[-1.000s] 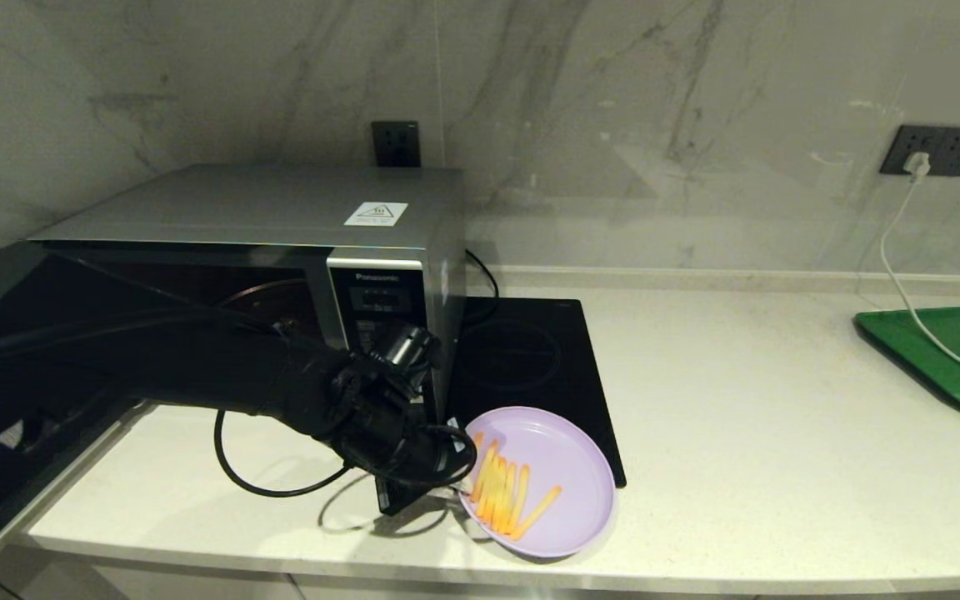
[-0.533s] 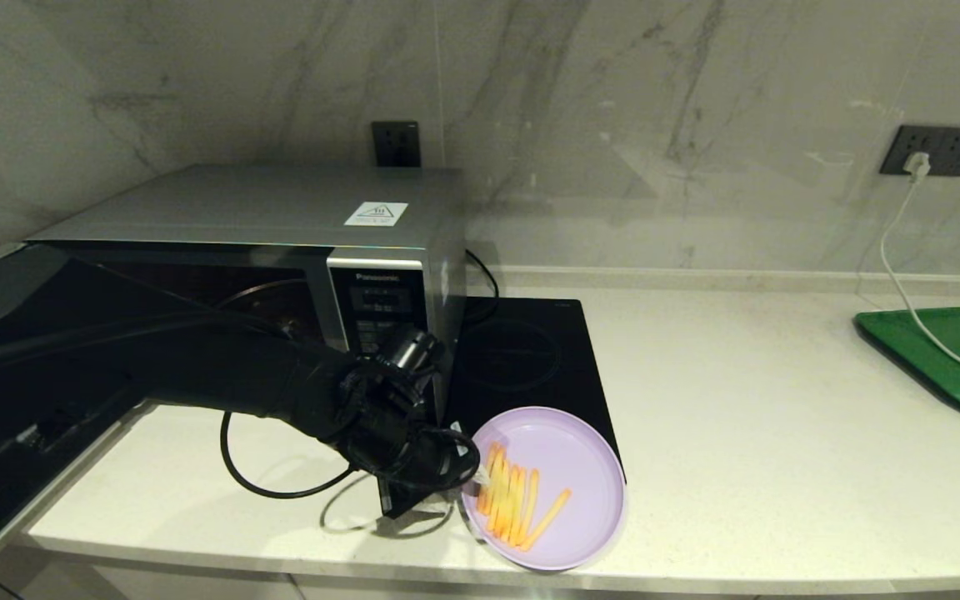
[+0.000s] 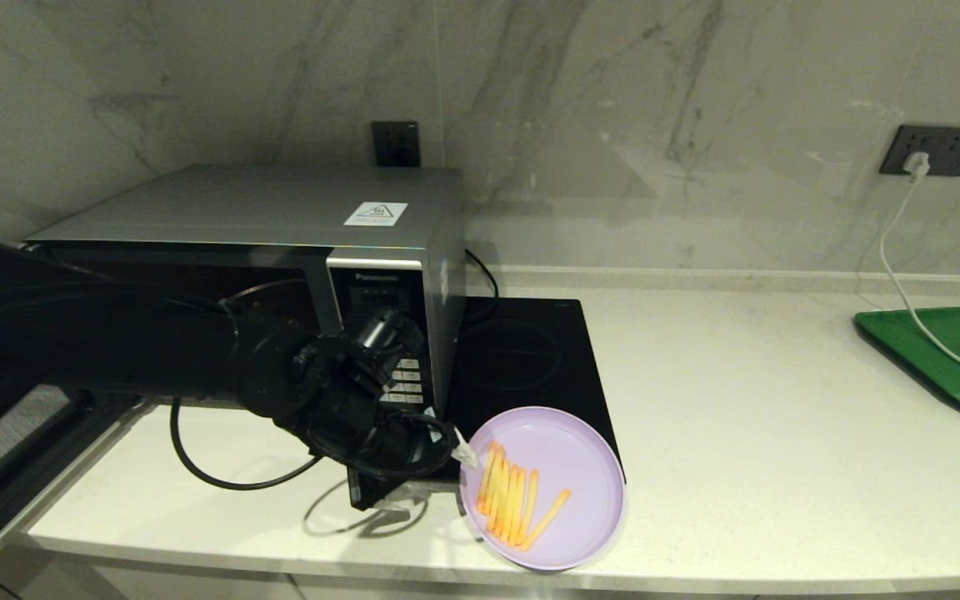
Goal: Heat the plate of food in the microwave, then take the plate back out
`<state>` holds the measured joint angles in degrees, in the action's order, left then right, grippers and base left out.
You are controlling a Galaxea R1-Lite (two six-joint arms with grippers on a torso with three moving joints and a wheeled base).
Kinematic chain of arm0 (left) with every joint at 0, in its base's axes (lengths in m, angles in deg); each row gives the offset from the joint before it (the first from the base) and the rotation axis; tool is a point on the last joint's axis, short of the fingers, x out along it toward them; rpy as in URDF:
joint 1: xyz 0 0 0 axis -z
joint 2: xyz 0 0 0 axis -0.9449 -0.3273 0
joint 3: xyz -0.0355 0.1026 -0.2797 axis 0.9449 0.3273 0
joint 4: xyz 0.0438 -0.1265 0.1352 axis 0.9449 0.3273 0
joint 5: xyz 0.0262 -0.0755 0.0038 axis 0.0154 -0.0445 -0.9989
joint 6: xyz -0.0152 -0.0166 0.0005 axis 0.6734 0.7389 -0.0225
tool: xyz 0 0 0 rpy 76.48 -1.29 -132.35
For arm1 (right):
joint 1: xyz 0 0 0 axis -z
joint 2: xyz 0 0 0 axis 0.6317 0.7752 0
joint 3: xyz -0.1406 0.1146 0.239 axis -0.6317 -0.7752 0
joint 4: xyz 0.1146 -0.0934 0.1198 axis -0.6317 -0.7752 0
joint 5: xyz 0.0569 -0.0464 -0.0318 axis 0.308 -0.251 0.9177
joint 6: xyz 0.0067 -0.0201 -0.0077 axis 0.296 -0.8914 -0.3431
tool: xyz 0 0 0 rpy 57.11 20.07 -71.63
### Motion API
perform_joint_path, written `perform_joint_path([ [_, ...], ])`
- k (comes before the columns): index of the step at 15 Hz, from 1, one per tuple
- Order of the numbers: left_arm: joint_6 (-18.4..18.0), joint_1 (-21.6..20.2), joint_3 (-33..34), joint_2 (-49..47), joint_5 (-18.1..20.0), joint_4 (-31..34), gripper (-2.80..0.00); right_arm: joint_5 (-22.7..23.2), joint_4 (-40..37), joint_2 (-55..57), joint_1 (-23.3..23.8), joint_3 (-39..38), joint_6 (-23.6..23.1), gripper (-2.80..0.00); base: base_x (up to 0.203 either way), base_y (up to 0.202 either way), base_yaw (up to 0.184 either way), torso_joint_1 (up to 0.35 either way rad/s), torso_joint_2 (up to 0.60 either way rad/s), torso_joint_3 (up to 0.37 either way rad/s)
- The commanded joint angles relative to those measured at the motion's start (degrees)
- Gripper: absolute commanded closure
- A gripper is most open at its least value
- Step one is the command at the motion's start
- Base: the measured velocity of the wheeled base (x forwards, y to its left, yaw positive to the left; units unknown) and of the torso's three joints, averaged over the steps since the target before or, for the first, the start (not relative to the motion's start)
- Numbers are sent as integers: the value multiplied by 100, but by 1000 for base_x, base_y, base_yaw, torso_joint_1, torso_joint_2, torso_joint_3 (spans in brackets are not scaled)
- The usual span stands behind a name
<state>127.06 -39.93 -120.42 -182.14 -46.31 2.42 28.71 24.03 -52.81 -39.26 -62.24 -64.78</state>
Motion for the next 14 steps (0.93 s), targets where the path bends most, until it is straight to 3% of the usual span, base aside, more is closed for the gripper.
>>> perform_joint_path([
  [1,-176,-224,154,787,6,249,-280,-3,-7,0,-1,1,2,0,0,0,0,0,0,0],
  [4,-942,-723,663,1884,-218,502,-280,-3,-7,0,-9,1,2,0,0,0,0,0,0,0],
  [7,-2370,-1870,896,2967,-965,838,-280,-3,-7,0,-1,1,2,0,0,0,0,0,0,0],
  [9,-3317,-2751,884,3616,-1188,1057,-280,-3,-7,0,-1,1,2,0,0,0,0,0,0,0],
  [10,-3808,-3258,802,3842,-1240,1138,0,-7,-7,0,-9,1,2,0,0,0,0,0,0,0],
  [12,-4508,-4117,397,4149,-1285,1324,0,-3,-7,0,-1,1,2,0,0,0,0,0,0,0],
  [14,-4917,-4590,-321,4319,-1306,1720,0,-3,-7,0,-1,1,2,0,0,0,0,0,0,0],
])
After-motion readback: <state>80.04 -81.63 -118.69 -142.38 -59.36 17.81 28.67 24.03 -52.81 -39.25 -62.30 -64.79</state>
